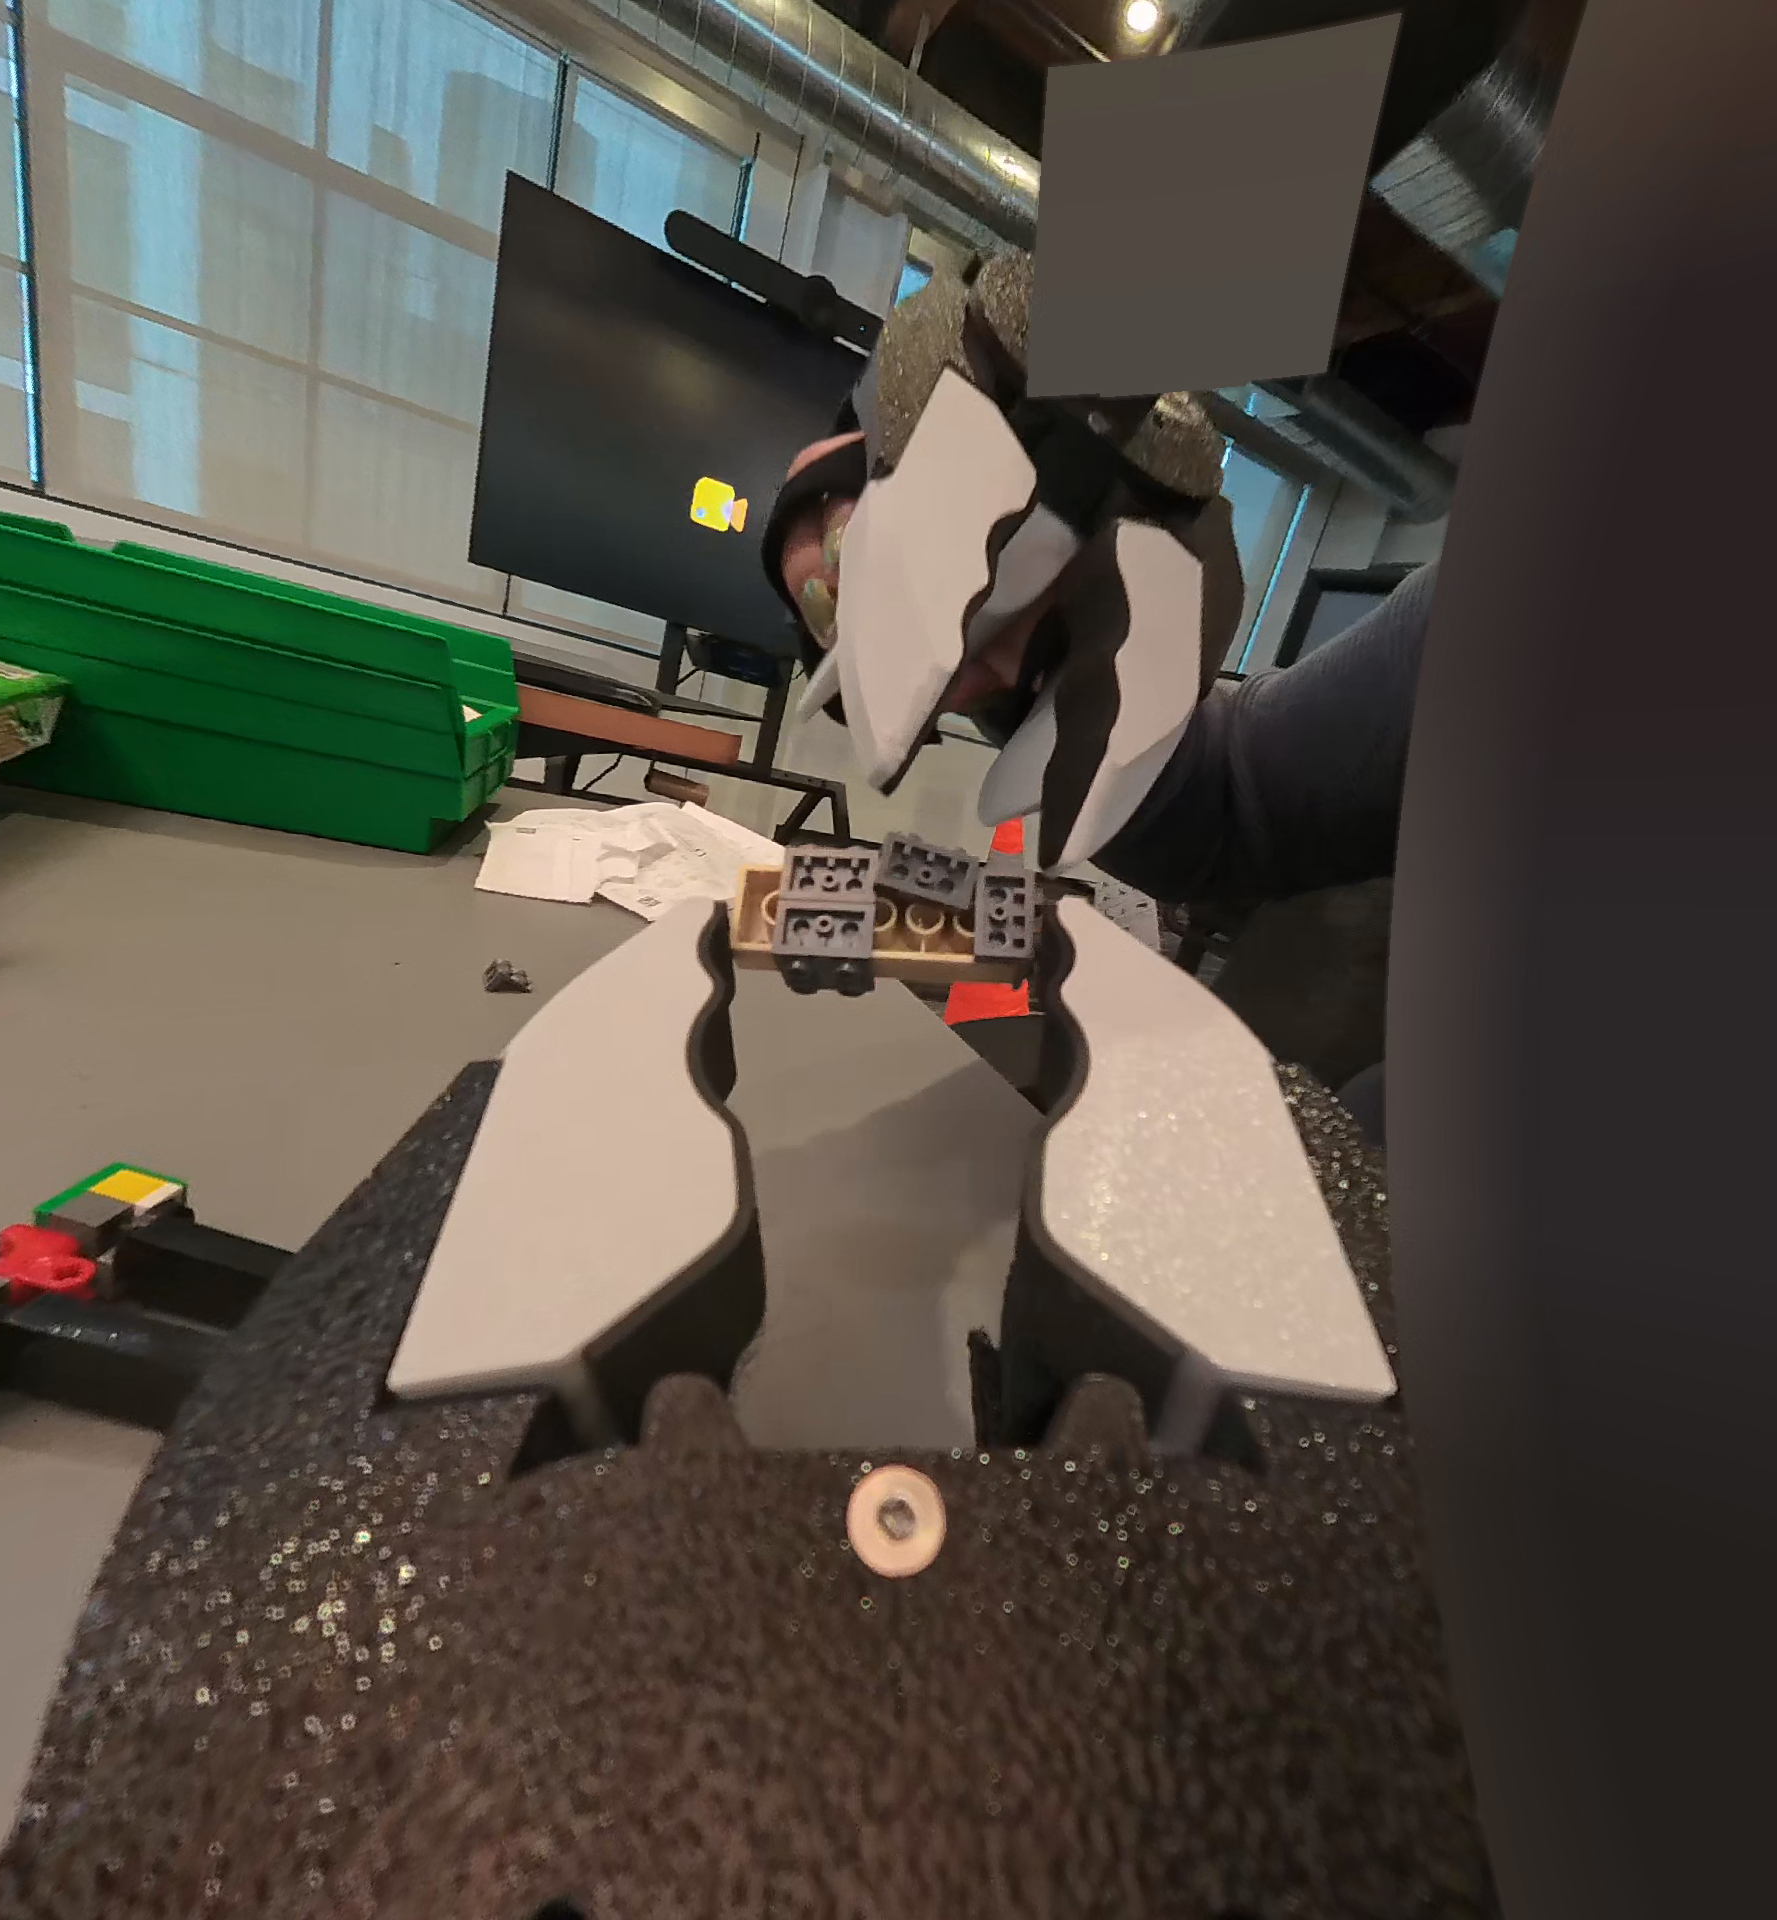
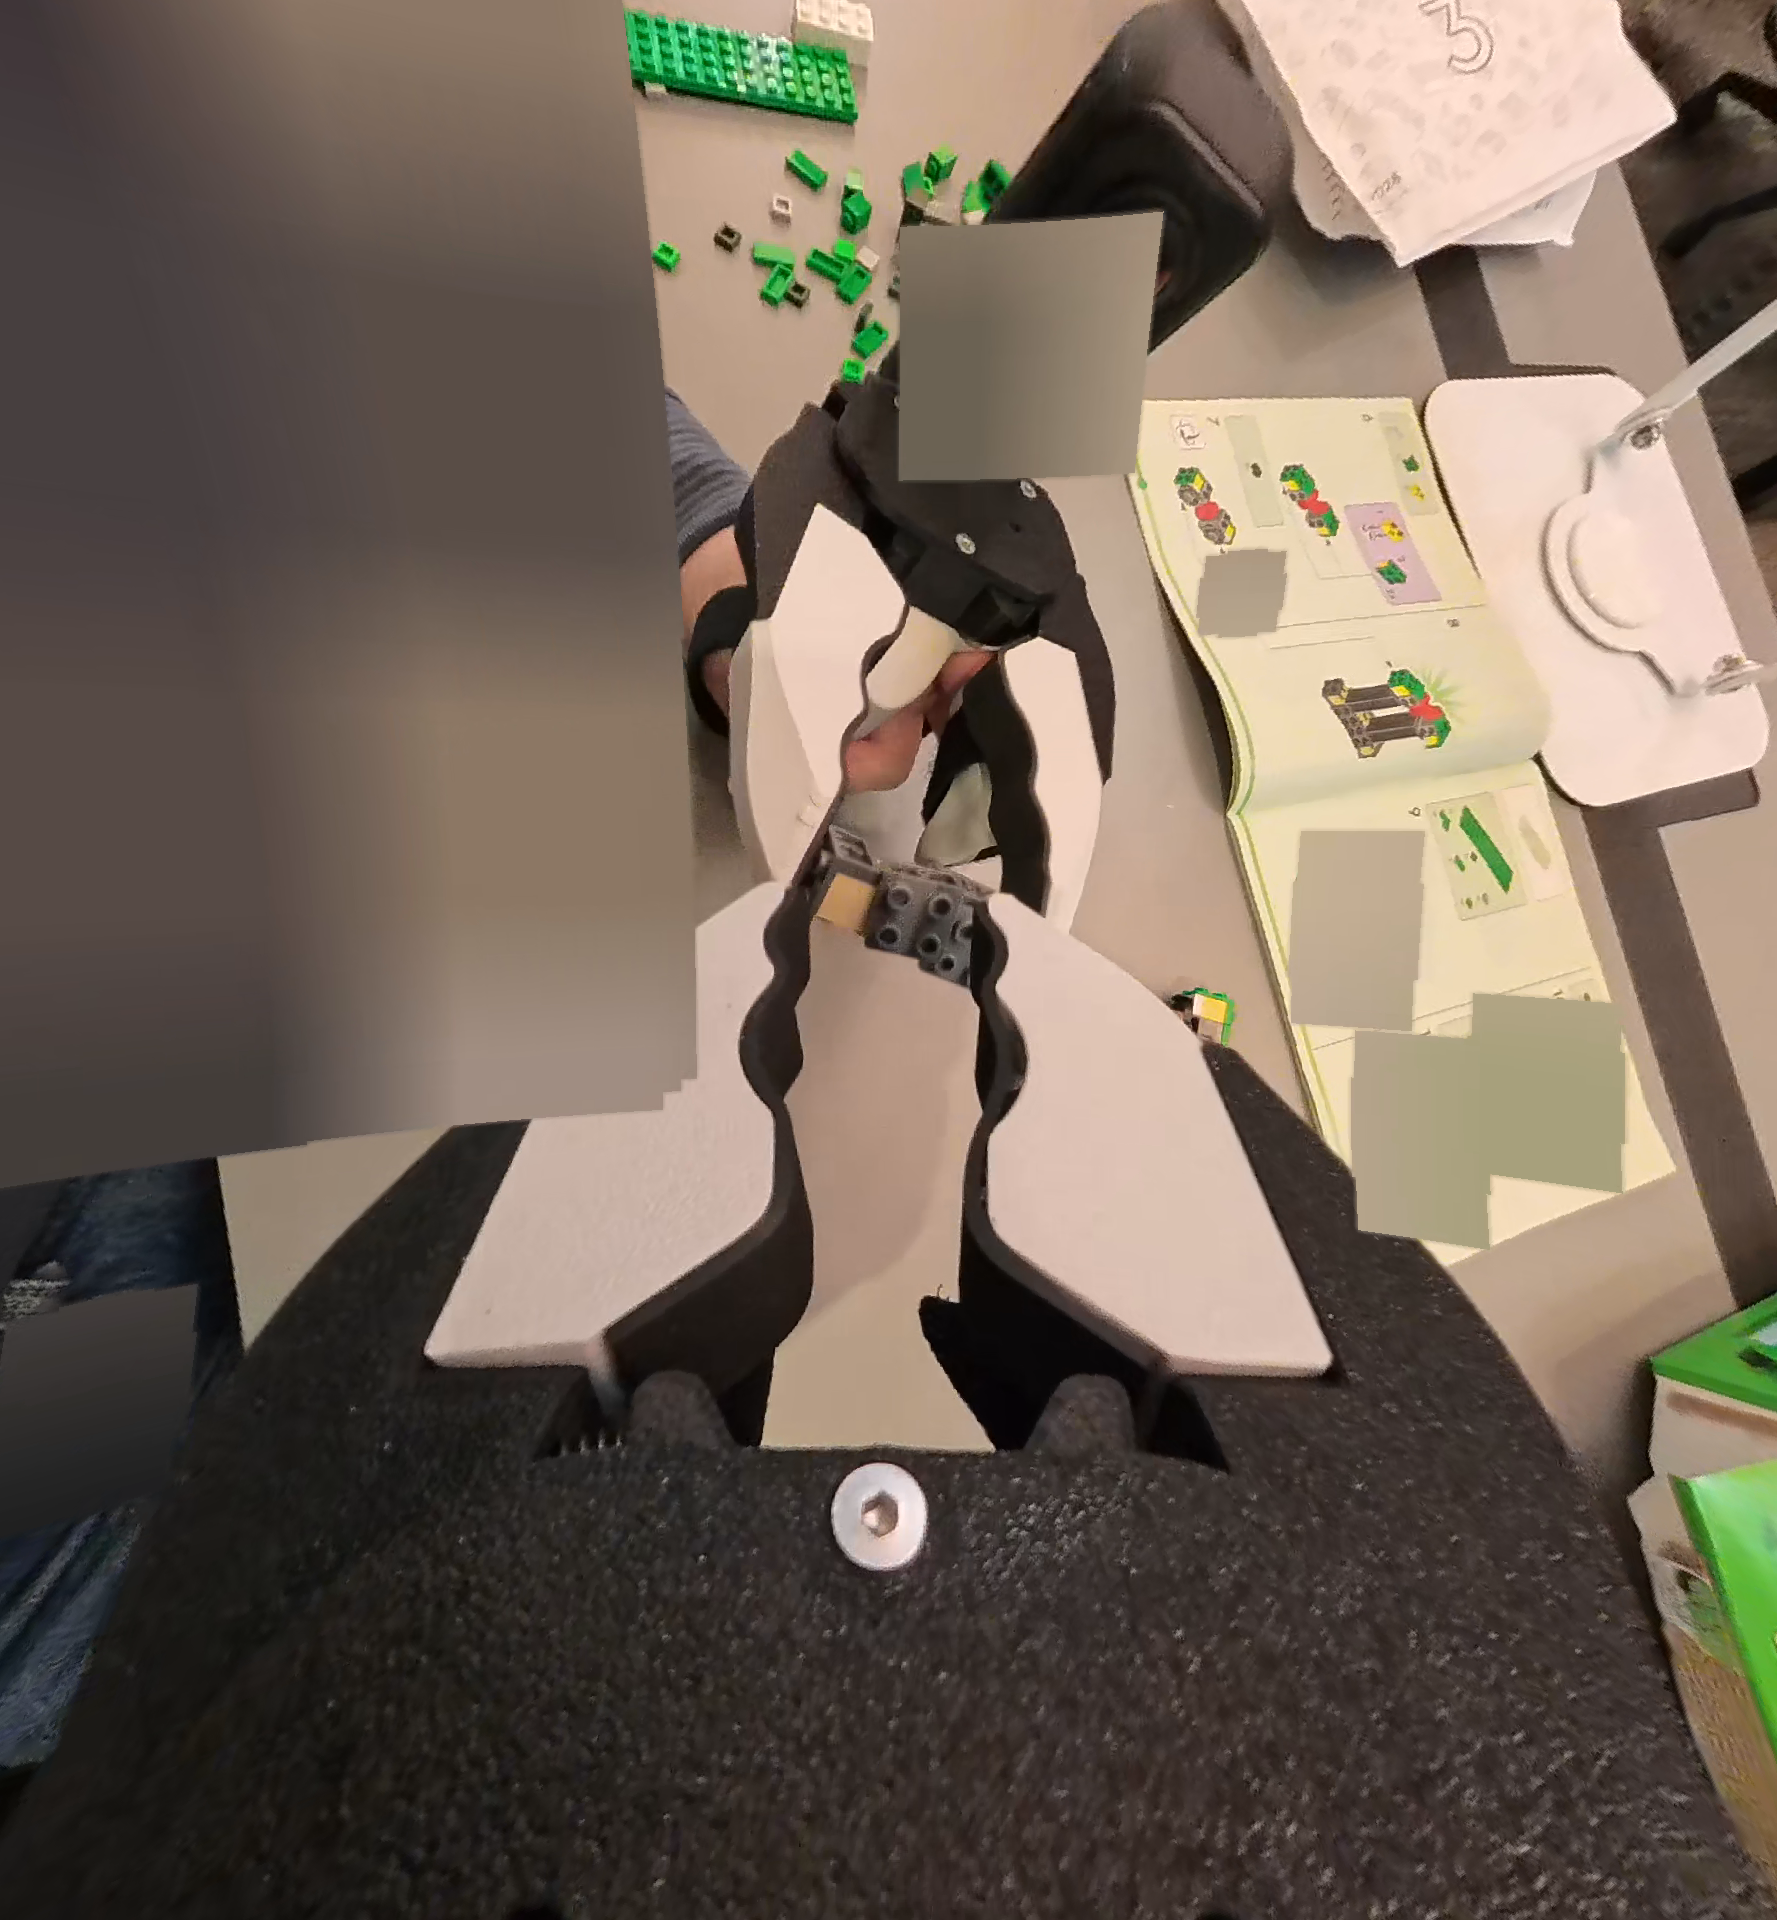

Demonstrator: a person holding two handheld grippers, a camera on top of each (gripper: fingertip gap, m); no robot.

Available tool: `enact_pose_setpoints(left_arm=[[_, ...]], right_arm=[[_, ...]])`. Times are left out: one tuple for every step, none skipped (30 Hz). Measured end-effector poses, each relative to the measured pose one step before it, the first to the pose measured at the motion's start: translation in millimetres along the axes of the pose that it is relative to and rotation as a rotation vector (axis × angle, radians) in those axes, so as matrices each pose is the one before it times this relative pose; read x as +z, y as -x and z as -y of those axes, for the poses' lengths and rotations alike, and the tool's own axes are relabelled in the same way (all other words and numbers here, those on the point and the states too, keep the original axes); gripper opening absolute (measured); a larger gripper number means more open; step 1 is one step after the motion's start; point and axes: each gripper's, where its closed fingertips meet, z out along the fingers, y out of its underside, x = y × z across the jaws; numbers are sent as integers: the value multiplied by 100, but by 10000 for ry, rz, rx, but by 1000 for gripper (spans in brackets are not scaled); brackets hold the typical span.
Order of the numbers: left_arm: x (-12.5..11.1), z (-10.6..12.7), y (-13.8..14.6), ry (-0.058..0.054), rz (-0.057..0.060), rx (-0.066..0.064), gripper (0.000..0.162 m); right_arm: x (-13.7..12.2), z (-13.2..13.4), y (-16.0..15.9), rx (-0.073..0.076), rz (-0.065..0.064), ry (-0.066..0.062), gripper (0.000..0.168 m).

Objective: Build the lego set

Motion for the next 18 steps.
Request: enact_pose_setpoints(left_arm=[[17,-17,-36,5,-32,-25,56],[17,-21,-23,16,-27,-25,56],[20,-38,-41,19,-38,-27,56],[28,-29,-41,17,-53,-43,56],[24,-29,-47,14,-60,-62,56],[10,-17,-42,8,-70,-81,56],[13,-21,-59,3,-92,-115,56],[10,-4,-36,-8,-90,-128,56],[-13,6,-30,-17,-84,-121,56],[-18,20,-33,-22,-76,-112,56],[-16,21,0,-27,-45,-90,56],[-27,20,-6,-21,-44,-74,56],[2,-6,-39,-4,-62,-73,56],[11,-29,-55,16,-74,-72,56],[39,-55,-75,33,-84,-71,55],[47,-68,-84,43,-82,-60,56],[50,-66,-73,43,-67,-39,55],[38,-70,-90,42,-68,-26,55]], right_arm=[[30,-56,30,-111,-63,-5,30],[-38,12,26,-174,-80,-12,31],[-61,35,22,-226,-76,-8,32],[-87,53,51,-275,-60,-9,32],[-69,35,-34,-338,-139,10,33],[-19,-12,-79,-412,-204,59,33],[14,-53,46,-477,-146,77,34],[31,12,33,-511,-190,38,35],[47,60,-30,-541,-255,19,36],[47,70,-25,-576,-280,39,37],[72,58,-36,-618,-308,73,38],[93,-6,12,-660,-285,128,39],[118,-76,116,-672,-206,175,38],[150,-145,121,-587,-173,217,37],[191,-243,75,-460,-151,262,34],[204,-283,50,-348,-122,251,34],[157,-193,56,-237,-88,127,33],[103,-77,168,-134,41,3,32]])
